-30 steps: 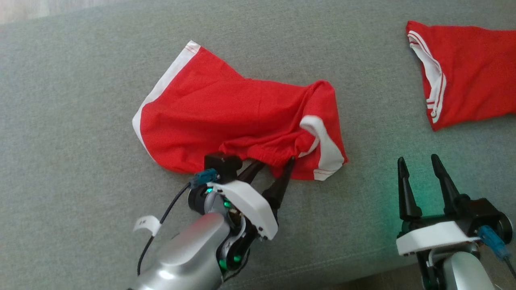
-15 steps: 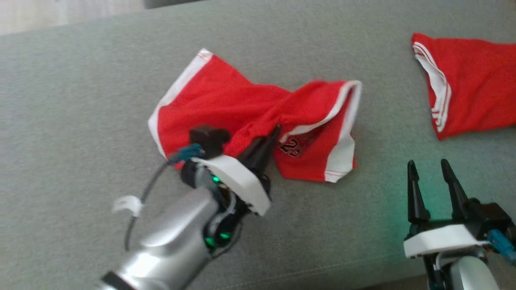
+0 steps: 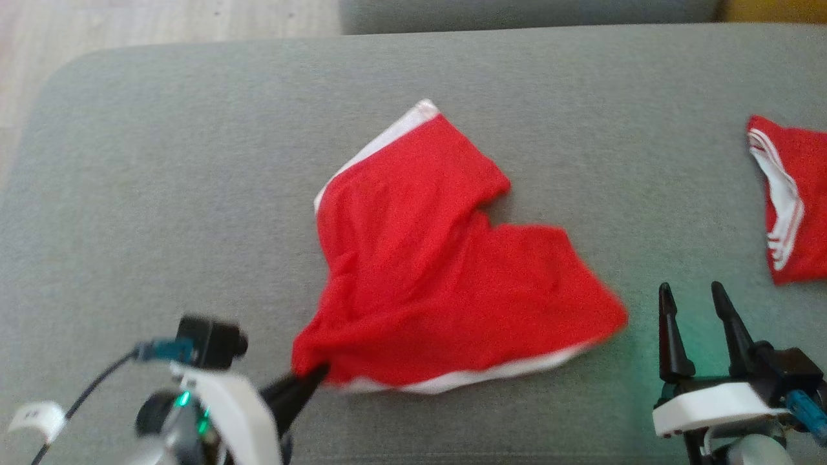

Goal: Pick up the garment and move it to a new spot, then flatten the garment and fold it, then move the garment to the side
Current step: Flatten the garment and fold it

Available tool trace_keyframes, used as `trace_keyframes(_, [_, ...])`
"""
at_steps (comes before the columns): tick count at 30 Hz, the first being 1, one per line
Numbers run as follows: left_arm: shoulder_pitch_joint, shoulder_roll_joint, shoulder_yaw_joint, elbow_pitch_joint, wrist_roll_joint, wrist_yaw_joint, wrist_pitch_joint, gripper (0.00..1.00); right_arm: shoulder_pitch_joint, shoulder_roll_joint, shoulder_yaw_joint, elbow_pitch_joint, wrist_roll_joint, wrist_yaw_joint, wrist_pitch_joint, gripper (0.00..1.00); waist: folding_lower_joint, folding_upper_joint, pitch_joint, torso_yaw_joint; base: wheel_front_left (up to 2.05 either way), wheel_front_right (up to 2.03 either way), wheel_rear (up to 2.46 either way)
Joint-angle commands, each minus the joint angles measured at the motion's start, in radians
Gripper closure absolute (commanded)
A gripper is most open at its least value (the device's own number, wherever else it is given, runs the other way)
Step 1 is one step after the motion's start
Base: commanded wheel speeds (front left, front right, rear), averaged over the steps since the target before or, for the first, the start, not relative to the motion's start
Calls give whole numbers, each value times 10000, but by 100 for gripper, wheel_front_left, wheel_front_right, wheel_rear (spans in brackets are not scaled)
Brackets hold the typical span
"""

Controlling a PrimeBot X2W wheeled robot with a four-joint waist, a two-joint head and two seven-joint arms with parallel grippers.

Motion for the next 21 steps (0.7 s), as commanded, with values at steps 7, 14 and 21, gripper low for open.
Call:
trace_keyframes(7, [551,1734,302,-907,-161,614,559,100,-75,-74,325,-172,-144,-9,-138,0,0,0,-95,503,0,0,0])
trace_keyframes(14, [600,508,293,195,190,1137,-407,0,-145,-74,495,-24,-131,-9,-138,0,0,0,-192,159,0,0,0])
trace_keyframes(21, [1213,844,906,415,93,1857,-1228,0,39,-74,304,-40,-112,-9,-138,0,0,0,-253,-277,0,0,0])
